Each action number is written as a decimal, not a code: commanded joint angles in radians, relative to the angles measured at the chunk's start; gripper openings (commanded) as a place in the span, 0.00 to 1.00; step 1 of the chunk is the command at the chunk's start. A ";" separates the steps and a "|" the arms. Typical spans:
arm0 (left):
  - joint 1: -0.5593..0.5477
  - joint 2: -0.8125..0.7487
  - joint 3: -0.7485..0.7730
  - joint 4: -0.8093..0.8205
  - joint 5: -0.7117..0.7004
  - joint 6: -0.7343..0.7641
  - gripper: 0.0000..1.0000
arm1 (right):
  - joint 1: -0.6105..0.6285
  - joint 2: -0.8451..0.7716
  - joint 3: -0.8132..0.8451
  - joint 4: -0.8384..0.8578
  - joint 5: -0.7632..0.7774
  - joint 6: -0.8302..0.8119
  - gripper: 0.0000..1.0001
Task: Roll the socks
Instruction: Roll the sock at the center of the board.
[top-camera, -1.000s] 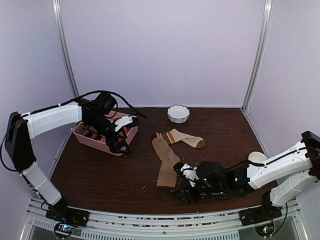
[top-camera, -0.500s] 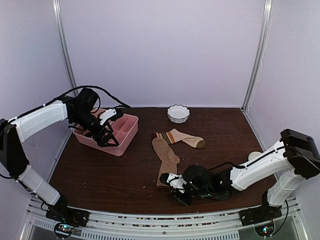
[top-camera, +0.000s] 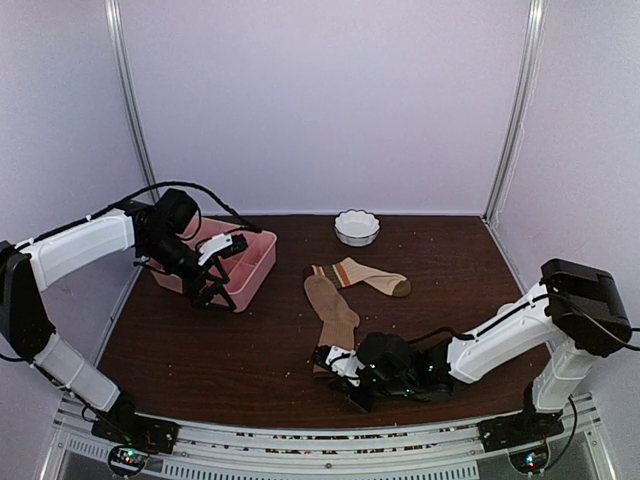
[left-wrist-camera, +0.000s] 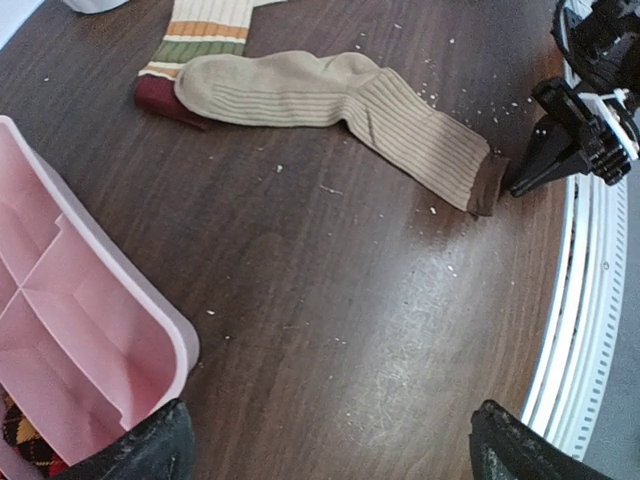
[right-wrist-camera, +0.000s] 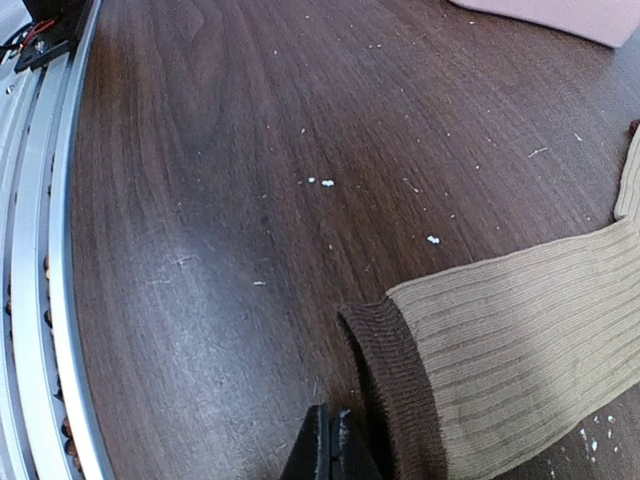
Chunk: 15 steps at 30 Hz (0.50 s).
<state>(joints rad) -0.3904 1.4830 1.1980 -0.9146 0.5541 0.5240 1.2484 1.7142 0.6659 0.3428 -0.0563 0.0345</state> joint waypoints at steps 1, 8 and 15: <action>-0.062 -0.022 -0.040 -0.007 0.044 0.060 0.98 | -0.019 -0.029 -0.010 0.070 -0.059 0.078 0.00; -0.185 -0.015 -0.102 0.164 0.064 0.016 0.98 | -0.065 -0.074 0.017 0.021 -0.188 0.160 0.10; -0.279 0.017 -0.152 0.286 0.051 -0.001 0.98 | -0.066 -0.145 -0.082 0.031 -0.048 0.022 0.45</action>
<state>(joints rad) -0.6426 1.4815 1.0626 -0.7460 0.5888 0.5438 1.1843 1.5803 0.5953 0.3988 -0.1677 0.1333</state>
